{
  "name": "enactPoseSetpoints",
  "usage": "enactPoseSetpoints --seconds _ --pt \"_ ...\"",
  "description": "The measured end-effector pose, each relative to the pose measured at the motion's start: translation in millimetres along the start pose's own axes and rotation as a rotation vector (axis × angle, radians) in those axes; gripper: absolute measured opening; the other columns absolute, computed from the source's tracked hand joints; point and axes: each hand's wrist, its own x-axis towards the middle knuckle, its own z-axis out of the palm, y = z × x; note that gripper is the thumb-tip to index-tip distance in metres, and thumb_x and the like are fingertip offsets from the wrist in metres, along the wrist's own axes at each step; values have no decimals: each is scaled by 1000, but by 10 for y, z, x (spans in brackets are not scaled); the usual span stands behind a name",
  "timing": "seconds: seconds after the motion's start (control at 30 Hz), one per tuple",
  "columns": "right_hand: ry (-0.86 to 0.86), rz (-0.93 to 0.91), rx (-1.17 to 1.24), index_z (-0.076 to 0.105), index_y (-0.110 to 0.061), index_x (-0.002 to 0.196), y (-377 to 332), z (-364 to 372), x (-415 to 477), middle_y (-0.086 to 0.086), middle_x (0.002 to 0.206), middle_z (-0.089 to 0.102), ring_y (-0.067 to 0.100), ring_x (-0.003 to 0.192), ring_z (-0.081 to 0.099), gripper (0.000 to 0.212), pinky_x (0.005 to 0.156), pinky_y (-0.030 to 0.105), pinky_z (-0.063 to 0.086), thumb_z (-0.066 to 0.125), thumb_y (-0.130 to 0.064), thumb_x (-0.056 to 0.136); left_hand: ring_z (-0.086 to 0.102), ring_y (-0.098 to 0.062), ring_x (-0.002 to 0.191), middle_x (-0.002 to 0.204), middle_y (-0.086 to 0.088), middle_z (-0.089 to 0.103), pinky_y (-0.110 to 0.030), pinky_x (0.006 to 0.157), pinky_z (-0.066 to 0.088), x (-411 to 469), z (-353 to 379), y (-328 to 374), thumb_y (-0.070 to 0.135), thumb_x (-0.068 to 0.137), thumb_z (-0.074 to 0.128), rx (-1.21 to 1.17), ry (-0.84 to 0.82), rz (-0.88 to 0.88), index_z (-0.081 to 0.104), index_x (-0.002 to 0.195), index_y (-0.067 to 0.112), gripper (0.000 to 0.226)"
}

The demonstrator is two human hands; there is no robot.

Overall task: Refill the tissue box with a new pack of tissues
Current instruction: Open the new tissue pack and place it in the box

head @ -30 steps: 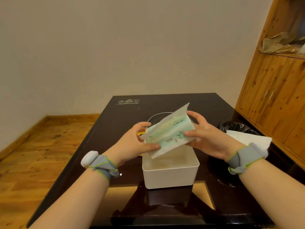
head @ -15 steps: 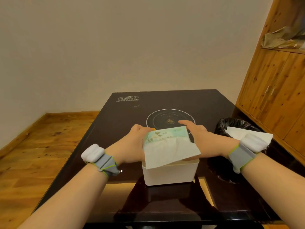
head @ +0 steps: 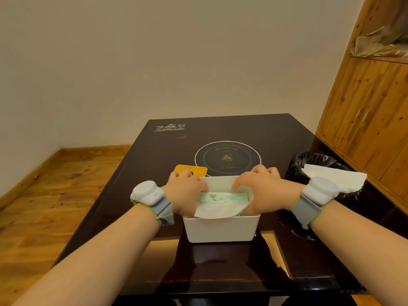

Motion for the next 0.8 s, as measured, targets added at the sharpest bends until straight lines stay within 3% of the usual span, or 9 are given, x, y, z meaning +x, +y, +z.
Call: enactPoseSetpoints --seconds 0.13,0.23,0.3,0.37,0.47,0.53,0.6,0.7,0.8 --pt "-42 67 50 47 -54 124 -20 63 79 -4 120 38 28 121 28 69 101 34 29 61 -63 57 32 -26 122 126 0 52 -45 106 22 40 30 -1 33 85 58 -1 28 -3 47 136 31 51" --pt "16 30 93 56 -53 118 -47 60 97 -6 127 44 22 131 23 50 103 34 20 59 -62 69 32 -25 126 125 0 50 -44 106 23 53 29 -51 57 82 57 -131 8 -29 51 130 40 52" --pt "57 48 178 59 -53 112 -17 61 91 -9 130 47 21 135 23 41 103 32 18 57 -65 72 45 -17 118 120 5 57 -34 100 35 41 -24 -133 70 75 57 -403 30 -57 60 118 42 51" --pt "53 128 327 61 -56 106 12 69 109 -8 134 47 27 134 33 39 107 36 28 56 -70 69 60 -12 95 103 4 66 -20 81 46 0 -79 -234 59 82 59 -699 100 -63 69 108 31 39" --pt "140 96 593 72 -36 98 42 34 92 -7 113 67 19 109 61 23 91 31 50 62 -49 82 62 -12 80 91 5 68 -26 79 49 -4 -167 -355 46 93 50 -1032 253 -145 72 99 20 34" --pt "199 79 676 73 -23 97 40 29 82 -5 100 71 13 93 65 17 75 23 51 61 -32 90 62 -15 78 91 4 67 -33 81 51 55 -112 -464 41 97 44 -1221 297 -243 70 94 18 35" --pt "238 87 708 74 -19 96 47 52 72 -4 96 72 12 88 66 17 70 21 50 60 -29 91 60 -18 78 93 -1 66 -34 76 49 147 29 -574 35 96 45 -1197 299 -342 69 92 16 30" --pt "273 92 779 73 -20 95 43 119 62 -5 93 73 13 86 69 16 70 25 55 61 -28 92 56 -17 78 97 -6 64 -28 69 44 248 310 -665 30 92 54 -924 222 -424 67 97 13 22" --pt "334 74 805 71 -29 88 19 204 64 -10 94 68 14 93 64 10 76 28 50 61 -30 91 59 -25 102 111 -5 62 -34 88 48 297 512 -653 45 82 57 -729 102 -431 67 102 22 32"
